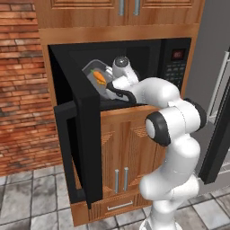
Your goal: Place the tupperware containing the shrimp and carrot meal in the microwave. Close the microwave door and press the start button to reheat the meal.
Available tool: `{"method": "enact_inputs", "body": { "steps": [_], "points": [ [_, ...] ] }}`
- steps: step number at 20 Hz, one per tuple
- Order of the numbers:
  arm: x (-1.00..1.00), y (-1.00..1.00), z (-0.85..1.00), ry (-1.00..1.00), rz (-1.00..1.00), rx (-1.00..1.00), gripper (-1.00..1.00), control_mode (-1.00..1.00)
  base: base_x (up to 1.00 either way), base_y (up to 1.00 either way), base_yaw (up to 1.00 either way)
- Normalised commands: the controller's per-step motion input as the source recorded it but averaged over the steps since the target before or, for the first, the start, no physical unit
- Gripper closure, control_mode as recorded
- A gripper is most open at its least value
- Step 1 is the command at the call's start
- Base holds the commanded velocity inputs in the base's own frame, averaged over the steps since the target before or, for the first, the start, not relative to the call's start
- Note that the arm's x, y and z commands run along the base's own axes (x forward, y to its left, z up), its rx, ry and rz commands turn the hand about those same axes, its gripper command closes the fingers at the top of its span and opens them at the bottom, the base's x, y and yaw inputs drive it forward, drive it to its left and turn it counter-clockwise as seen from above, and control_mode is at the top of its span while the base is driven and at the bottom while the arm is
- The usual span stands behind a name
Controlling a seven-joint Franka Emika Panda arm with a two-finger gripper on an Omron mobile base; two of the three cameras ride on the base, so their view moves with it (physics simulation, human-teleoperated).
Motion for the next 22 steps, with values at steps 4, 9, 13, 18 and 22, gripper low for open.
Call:
{"method": "enact_inputs", "body": {
  "steps": [4,9,13,18,22],
  "points": [
    [0.49,0.25,-0.33,0.0,-0.05,0.0,1.0,-1.0,0.0,0.0,0.0],
    [0.48,0.26,-0.3,0.0,-0.06,0.0,1.0,-1.0,0.0,0.0,0.0],
    [0.38,0.04,-0.26,0.0,-0.1,0.0,-1.0,-1.0,0.0,0.0,0.0],
    [0.05,0.0,-0.29,-0.04,-0.15,0.0,-1.0,-1.0,0.0,0.0,0.0],
    [-0.09,0.0,-0.26,-0.17,-0.14,0.0,-1.0,-1.0,0.0,0.0,0.0]
  ]
}}
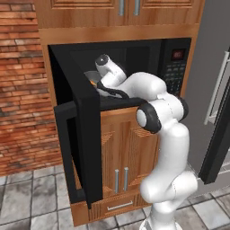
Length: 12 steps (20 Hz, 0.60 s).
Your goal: Place the tupperware containing the shrimp and carrot meal in the microwave. Close the microwave door and press the start button to reheat the meal.
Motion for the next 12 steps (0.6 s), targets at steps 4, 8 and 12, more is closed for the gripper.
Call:
{"method": "enact_inputs", "body": {
  "steps": [4,8,12],
  "points": [
    [-0.55,-0.01,-0.04,-0.3,-0.08,0.0,-1.0,-1.0,0.0,0.0,0.0],
    [-1.0,-0.31,0.13,-0.29,-0.07,0.0,-1.0,-1.0,0.0,0.0,0.0],
    [-1.0,-0.5,0.24,-0.12,-0.01,0.0,-1.0,-1.0,0.0,0.0,0.0]
  ]
}}
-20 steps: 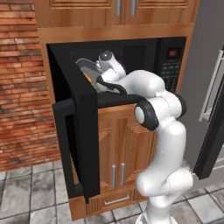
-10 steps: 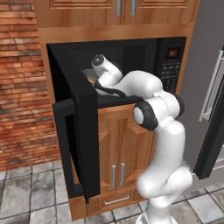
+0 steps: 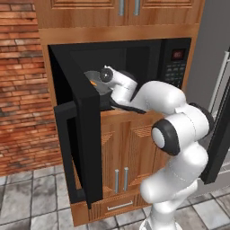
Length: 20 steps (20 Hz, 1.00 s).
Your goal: Place the tupperware containing the shrimp and carrot meal in the microwave. Close the microwave door and press the start button to reheat the meal.
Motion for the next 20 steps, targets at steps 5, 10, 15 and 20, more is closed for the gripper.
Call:
{"method": "enact_inputs", "body": {
  "steps": [5,10,15,20],
  "points": [
    [-1.0,-0.27,0.41,0.01,0.0,0.03,-1.0,-1.0,0.0,0.0,0.0],
    [-1.0,-0.18,0.47,0.18,0.04,0.08,-1.0,-1.0,0.0,0.0,0.0],
    [-1.0,-0.26,0.51,0.19,0.09,0.11,-1.0,-1.0,0.0,0.0,0.0],
    [-1.0,-0.08,0.25,0.13,0.1,0.0,-1.0,-1.0,0.0,0.0,0.0]
  ]
}}
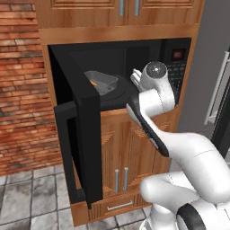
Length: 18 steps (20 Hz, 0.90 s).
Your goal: Place the tupperware containing the shrimp and carrot meal in the microwave. Close the microwave door and press the start button to reheat the meal.
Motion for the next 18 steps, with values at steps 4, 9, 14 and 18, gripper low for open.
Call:
{"method": "enact_inputs", "body": {
  "steps": [4,9,14,18],
  "points": [
    [-1.0,-0.01,0.08,0.05,0.1,-0.01,-1.0,-1.0,0.0,0.0,0.0],
    [-0.97,-0.02,0.19,0.03,0.11,0.04,-1.0,-1.0,0.0,0.0,0.0],
    [-0.89,0.0,0.38,0.03,0.1,0.14,-1.0,-1.0,0.0,0.0,0.0],
    [-0.92,0.0,0.52,0.08,0.08,0.17,-1.0,-1.0,0.0,0.0,0.0]
  ]
}}
